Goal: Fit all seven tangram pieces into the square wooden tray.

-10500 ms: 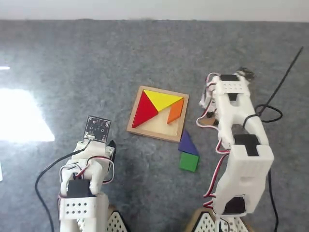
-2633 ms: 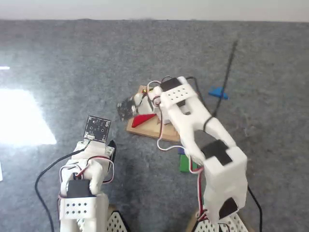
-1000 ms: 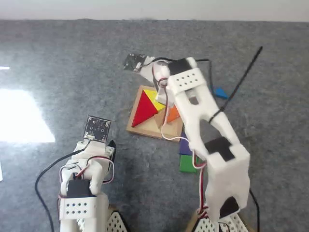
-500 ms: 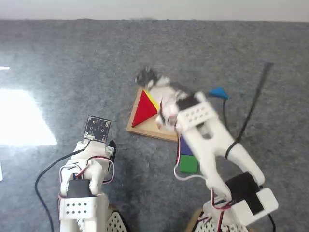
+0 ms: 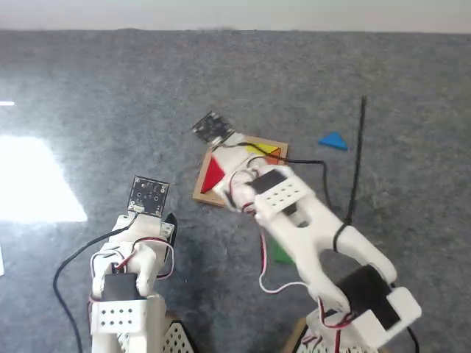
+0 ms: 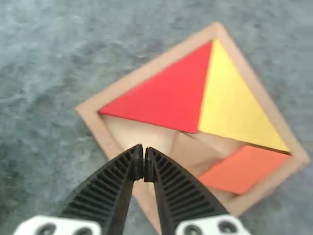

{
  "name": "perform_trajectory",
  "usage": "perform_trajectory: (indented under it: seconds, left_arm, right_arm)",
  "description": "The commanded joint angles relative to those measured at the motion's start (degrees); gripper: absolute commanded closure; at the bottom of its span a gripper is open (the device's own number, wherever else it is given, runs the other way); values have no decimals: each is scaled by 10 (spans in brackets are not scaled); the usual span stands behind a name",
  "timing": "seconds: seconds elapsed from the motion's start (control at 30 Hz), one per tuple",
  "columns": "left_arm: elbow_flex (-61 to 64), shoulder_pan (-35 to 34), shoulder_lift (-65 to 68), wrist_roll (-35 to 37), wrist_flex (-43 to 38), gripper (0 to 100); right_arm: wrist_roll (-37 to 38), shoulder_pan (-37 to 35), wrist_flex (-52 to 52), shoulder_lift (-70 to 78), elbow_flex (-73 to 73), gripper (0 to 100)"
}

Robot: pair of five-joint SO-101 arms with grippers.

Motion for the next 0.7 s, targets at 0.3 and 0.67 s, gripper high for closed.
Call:
perform_trajectory:
  seconds: [0.3, 0.67]
  left_arm:
    - [-5, -4, -9, -7, 0, 848]
    - [-5, -4, -9, -7, 0, 848]
  right_arm:
    - [-16, 13, -8, 110, -74, 991]
    - [-14, 80, 10, 149, -125, 991]
